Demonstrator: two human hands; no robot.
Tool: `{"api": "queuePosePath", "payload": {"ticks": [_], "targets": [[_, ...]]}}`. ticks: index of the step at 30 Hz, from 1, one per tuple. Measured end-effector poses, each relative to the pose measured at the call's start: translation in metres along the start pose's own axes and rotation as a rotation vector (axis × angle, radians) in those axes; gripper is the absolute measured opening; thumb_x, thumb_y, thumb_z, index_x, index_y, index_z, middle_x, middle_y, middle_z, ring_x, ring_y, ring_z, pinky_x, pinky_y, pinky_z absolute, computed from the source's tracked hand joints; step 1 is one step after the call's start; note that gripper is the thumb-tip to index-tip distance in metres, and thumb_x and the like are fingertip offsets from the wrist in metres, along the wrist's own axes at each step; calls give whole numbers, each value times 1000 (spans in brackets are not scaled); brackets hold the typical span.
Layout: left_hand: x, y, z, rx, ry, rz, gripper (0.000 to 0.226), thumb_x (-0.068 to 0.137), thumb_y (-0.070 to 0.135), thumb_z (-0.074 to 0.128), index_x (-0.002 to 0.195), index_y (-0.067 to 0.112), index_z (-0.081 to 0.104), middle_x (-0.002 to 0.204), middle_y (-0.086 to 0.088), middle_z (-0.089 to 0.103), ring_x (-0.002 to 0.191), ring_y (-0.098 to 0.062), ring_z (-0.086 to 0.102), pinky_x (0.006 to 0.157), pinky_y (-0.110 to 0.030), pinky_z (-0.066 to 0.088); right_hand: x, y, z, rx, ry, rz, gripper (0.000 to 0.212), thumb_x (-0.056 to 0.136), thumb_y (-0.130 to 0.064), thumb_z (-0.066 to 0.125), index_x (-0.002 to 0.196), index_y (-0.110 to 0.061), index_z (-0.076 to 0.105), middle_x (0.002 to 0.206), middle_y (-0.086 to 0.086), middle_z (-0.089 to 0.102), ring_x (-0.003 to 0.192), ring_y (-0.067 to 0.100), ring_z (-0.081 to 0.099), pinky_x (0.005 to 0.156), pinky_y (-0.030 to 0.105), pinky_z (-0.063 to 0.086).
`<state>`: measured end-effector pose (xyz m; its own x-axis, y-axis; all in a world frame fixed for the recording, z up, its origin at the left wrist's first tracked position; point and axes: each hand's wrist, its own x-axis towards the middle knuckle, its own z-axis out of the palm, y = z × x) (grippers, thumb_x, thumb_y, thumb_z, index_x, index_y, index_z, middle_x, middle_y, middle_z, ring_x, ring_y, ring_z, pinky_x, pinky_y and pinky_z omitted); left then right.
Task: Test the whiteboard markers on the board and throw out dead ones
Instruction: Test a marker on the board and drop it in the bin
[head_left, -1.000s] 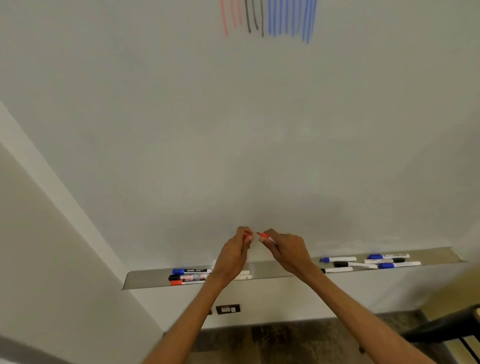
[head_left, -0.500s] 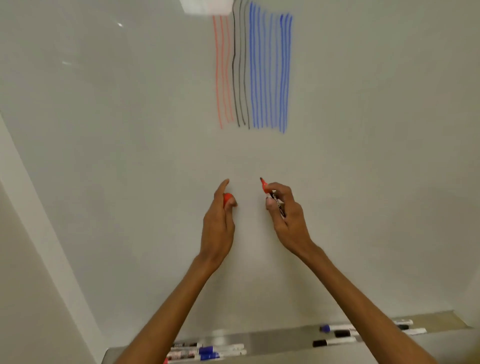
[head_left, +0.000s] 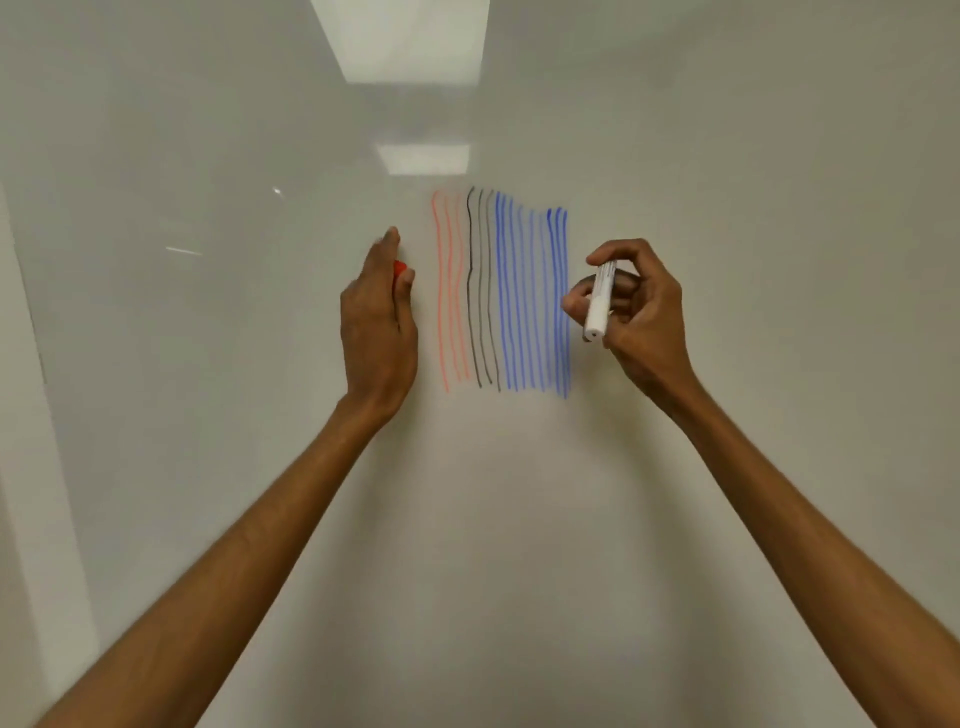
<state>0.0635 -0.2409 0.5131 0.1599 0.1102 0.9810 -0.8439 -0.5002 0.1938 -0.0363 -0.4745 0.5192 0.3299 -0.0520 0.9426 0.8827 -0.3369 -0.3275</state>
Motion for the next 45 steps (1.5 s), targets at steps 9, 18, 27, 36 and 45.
{"api": "queuePosePath", "payload": {"ticks": [9,18,27,36,45], "targets": [[33,-20,27,187,71,139,46,109,15,34,152,1,31,159,-15,31,151,-23,21,125,-32,10,66,21,9,184,308,28,14,99,-16,43,105,-9,53,70,14,61,43,24,48,40,23,32],[27,-24,32,304,99,185,50,107,13,31,155,3,22,163,-11,22,153,-19,14,126,-34,8,65,46,19,92,436,-105,22,85,-2,68,81,-13,49,79,28,61,57,16,59,45,26,42],[25,-23,32,312,101,192,49,107,14,31,155,3,24,163,-12,23,153,-21,15,126,-36,9,70,57,17,26,427,-135,32,84,-5,67,69,-3,39,77,36,55,58,36,61,50,25,47],[24,-23,32,318,103,189,49,107,14,32,155,3,25,163,-12,23,153,-21,15,126,-36,9,50,51,13,-26,368,-84,31,83,8,65,67,0,40,62,26,48,44,28,47,39,25,40],[23,-24,33,328,115,201,48,107,13,33,154,3,26,162,-13,24,152,-23,16,126,-37,9,13,58,9,-13,346,-13,35,79,2,64,63,-7,34,55,11,46,39,31,43,37,25,37]]}}
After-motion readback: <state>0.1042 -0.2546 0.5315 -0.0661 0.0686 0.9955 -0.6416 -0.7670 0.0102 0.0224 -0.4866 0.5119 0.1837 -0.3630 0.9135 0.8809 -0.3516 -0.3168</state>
